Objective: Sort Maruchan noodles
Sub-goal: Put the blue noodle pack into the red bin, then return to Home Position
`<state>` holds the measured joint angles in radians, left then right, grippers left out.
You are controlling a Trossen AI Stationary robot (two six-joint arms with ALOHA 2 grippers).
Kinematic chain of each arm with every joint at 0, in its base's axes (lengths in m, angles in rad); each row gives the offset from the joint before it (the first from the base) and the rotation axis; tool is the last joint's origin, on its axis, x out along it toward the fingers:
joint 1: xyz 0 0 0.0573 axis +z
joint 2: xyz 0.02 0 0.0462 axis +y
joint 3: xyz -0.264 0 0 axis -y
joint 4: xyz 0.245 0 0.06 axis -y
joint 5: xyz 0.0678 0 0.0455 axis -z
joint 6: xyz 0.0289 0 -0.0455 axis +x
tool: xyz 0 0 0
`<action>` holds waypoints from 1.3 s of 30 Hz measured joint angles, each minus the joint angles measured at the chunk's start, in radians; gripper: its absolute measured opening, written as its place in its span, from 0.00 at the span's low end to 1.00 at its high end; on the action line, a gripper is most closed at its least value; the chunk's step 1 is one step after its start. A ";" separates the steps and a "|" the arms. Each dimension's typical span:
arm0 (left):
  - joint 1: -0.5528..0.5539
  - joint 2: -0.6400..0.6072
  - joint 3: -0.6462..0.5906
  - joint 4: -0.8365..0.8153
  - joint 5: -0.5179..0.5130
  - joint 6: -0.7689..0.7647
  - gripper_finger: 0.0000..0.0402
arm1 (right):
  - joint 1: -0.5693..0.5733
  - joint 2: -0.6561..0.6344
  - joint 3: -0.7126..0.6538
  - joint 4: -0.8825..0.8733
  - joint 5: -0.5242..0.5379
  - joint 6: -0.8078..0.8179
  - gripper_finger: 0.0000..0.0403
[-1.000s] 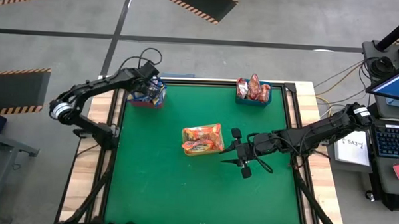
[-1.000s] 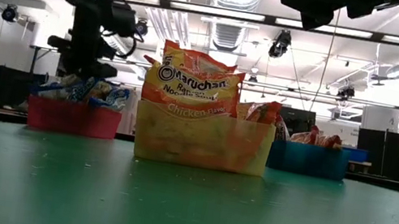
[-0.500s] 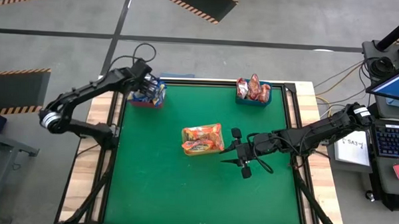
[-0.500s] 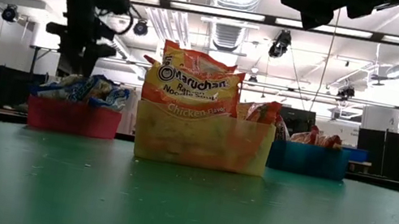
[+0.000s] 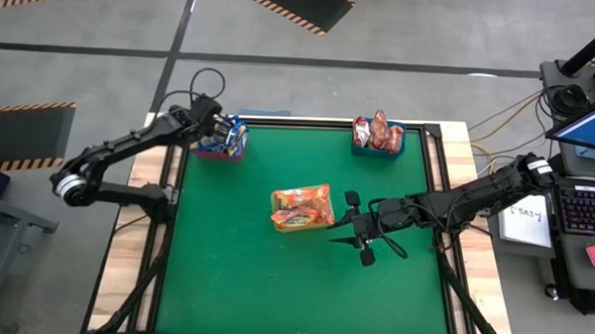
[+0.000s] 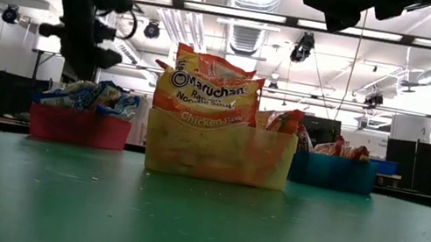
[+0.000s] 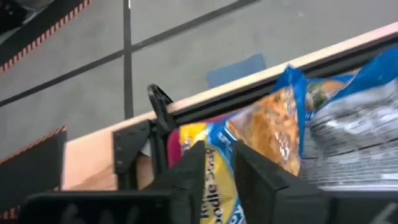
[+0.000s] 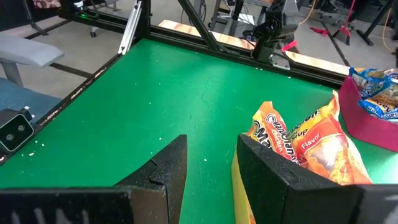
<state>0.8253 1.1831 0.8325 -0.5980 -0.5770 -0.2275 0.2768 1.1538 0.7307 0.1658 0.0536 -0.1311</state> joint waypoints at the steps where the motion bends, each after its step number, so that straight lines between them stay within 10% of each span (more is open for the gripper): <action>1: 0.000 0.004 -0.025 0.030 0.000 -0.008 0.14 | 0.000 0.000 0.000 0.000 0.000 0.000 0.32; 14: 0.000 0.045 -0.267 0.370 0.016 -0.063 0.01 | 0.000 0.000 0.000 0.001 0.000 -0.003 0.32; 26: -0.041 -0.039 -0.089 0.143 0.025 0.008 0.00 | 0.000 0.000 0.000 -0.010 0.000 -0.023 0.32; 39: -0.430 -0.428 -0.216 0.240 0.358 0.165 0.00 | -0.004 -0.102 -0.136 0.104 -0.001 -0.080 0.32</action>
<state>0.3954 0.7549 0.6166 -0.3578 -0.2186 -0.0626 0.2725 1.0515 0.5943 0.2697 0.0531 -0.2111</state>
